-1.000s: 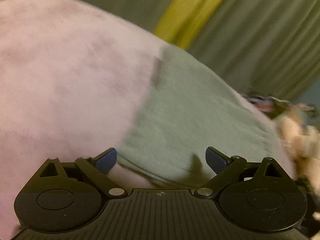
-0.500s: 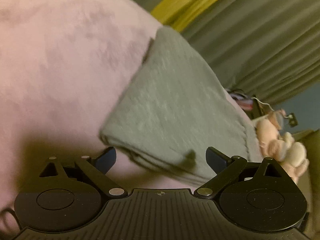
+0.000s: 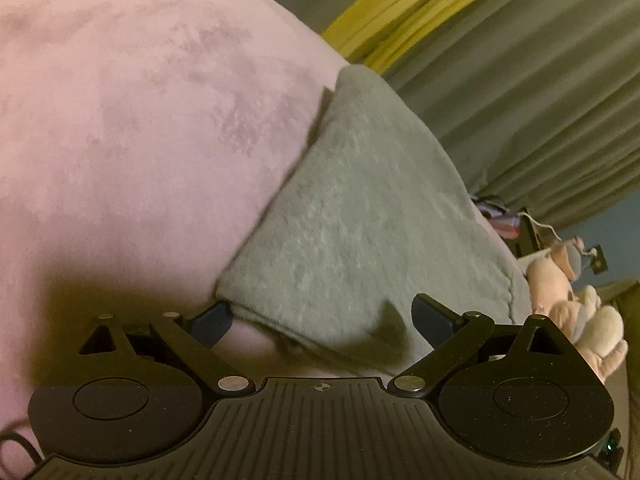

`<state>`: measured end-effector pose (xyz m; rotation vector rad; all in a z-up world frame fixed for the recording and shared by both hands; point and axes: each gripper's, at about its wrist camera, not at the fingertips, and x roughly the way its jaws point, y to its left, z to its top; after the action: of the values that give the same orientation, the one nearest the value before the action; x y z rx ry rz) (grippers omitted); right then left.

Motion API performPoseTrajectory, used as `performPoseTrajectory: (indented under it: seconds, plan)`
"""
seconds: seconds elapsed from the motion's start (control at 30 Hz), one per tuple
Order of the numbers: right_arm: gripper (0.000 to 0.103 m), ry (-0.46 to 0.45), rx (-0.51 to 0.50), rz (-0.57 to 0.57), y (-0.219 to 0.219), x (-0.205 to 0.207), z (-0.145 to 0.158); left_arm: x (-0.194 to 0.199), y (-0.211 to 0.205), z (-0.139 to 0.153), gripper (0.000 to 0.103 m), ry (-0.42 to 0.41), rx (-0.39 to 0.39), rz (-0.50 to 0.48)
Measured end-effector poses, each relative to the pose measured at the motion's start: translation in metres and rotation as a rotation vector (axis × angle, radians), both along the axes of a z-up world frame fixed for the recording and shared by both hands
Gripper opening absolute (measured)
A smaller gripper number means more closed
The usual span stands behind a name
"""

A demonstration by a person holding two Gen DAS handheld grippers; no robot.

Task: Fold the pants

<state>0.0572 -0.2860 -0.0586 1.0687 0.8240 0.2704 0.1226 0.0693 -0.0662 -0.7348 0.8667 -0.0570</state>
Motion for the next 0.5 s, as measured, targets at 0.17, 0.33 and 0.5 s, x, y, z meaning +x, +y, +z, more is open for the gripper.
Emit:
performPoseTrajectory:
  seconds: [0.17, 0.33, 0.5]
  plan:
    - [0.071, 0.002, -0.04, -0.13, -0.001, -0.006, -0.003, 0.003, 0.009, 0.002, 0.099, -0.036, 0.115, 0.102]
    - [0.063, 0.033, -0.014, -0.176, -0.011, -0.01, -0.011, 0.0, 0.007, 0.008, 0.093, -0.055, 0.223, 0.123]
    - [0.061, 0.047, -0.125, -0.136, -0.017, -0.019, 0.006, -0.003, 0.0, 0.032, 0.096, -0.094, 0.503, 0.194]
